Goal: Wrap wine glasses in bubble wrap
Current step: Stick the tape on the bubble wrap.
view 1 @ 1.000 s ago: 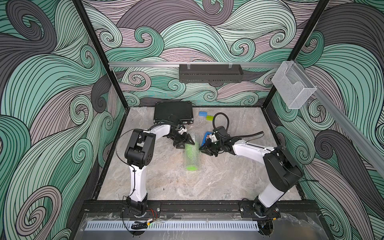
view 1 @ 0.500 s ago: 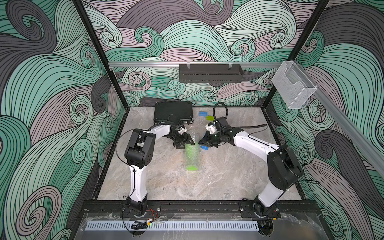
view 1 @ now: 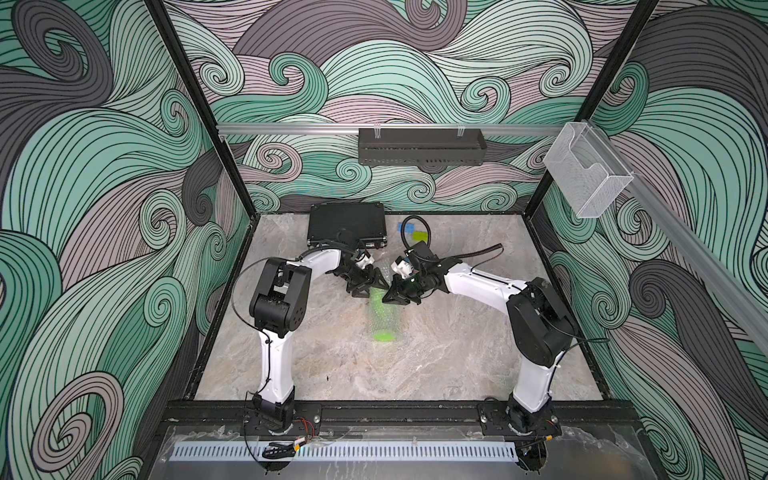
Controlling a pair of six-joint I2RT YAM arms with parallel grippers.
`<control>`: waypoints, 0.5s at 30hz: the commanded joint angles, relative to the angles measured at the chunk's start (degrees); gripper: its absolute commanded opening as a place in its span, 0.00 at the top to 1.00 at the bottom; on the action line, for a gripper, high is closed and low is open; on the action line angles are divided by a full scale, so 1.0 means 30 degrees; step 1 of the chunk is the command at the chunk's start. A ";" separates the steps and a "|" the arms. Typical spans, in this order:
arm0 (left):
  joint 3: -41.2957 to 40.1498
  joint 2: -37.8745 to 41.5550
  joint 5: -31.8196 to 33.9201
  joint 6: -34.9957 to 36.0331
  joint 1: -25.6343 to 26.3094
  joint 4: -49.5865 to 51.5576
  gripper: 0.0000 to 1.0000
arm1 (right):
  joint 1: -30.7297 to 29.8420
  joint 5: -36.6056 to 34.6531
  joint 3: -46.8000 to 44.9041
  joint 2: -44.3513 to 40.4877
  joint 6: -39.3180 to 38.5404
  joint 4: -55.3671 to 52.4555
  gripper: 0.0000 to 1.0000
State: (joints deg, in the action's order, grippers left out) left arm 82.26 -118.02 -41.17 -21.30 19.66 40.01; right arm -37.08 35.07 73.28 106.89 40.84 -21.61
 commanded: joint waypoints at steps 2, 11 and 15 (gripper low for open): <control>-0.0856 -0.1561 0.2549 0.0113 0.0310 0.1709 0.32 | 0.0105 -0.0408 0.0062 -0.0002 -0.0715 -0.1199 0.99; -0.0594 -0.1857 0.2652 0.0281 0.0347 0.2002 0.33 | 0.1961 0.0212 0.0367 -0.2592 -0.1572 -0.2842 0.93; -0.0664 -0.1655 0.2673 0.0237 0.0335 0.1945 0.33 | 0.2568 0.0311 0.0204 -0.1741 -0.2172 -0.3033 0.90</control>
State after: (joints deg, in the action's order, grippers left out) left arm 82.74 -118.54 -41.39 -21.04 19.66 40.47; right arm -29.93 35.44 73.58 99.55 37.01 -27.77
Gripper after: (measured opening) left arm 0.678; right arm 0.104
